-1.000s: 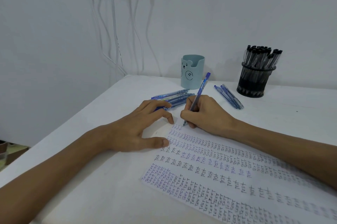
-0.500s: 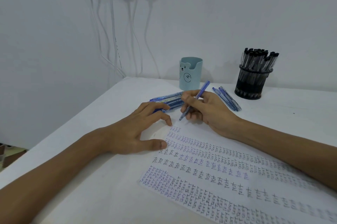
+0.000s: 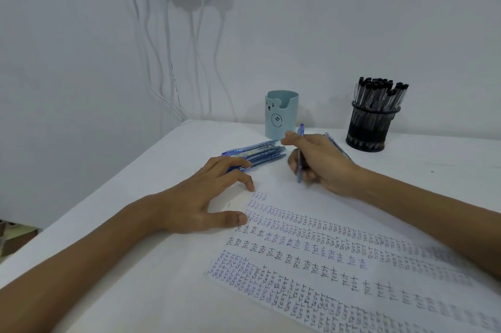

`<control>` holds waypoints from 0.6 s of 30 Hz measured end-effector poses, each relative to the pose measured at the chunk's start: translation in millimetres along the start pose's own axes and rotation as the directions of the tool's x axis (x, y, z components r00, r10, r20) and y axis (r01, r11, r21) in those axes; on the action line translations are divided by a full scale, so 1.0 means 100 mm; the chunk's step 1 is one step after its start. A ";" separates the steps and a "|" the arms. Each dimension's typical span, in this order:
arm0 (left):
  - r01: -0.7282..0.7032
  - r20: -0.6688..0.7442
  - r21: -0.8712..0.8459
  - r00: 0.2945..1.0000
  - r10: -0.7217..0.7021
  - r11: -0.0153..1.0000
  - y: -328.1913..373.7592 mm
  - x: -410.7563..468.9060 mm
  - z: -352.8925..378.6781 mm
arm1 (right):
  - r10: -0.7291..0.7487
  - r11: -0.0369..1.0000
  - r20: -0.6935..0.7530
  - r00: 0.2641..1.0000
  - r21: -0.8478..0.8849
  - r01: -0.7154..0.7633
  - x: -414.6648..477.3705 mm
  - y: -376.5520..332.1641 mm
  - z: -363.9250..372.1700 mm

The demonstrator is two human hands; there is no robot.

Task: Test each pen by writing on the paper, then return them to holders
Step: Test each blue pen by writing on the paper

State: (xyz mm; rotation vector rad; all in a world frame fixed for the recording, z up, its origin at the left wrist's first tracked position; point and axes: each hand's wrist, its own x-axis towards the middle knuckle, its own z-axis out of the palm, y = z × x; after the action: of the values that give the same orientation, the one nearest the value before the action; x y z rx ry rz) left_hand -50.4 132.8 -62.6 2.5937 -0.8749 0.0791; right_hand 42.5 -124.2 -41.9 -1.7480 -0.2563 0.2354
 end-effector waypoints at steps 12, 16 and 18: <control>-0.007 0.005 0.004 1.000 0.007 1.000 -0.02 0.00 0.00 | -0.241 0.427 -0.108 0.964 -0.904 0.005 0.50 0.04 -0.69; -0.014 0.000 0.012 1.000 0.014 1.000 -0.02 0.00 0.00 | -0.272 0.312 -0.107 0.956 -0.950 -0.018 0.54 0.12 -0.67; -0.012 -0.001 0.010 1.000 0.012 1.000 -0.02 0.00 0.00 | -0.280 0.288 -0.127 0.952 -0.957 -0.043 0.52 0.12 -0.65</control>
State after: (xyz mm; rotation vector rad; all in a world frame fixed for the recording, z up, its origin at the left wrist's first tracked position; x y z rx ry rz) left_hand -49.3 133.8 -63.4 2.5979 -0.8923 0.0886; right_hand 112.4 -171.8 -42.1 -2.9544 -0.3639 -0.4101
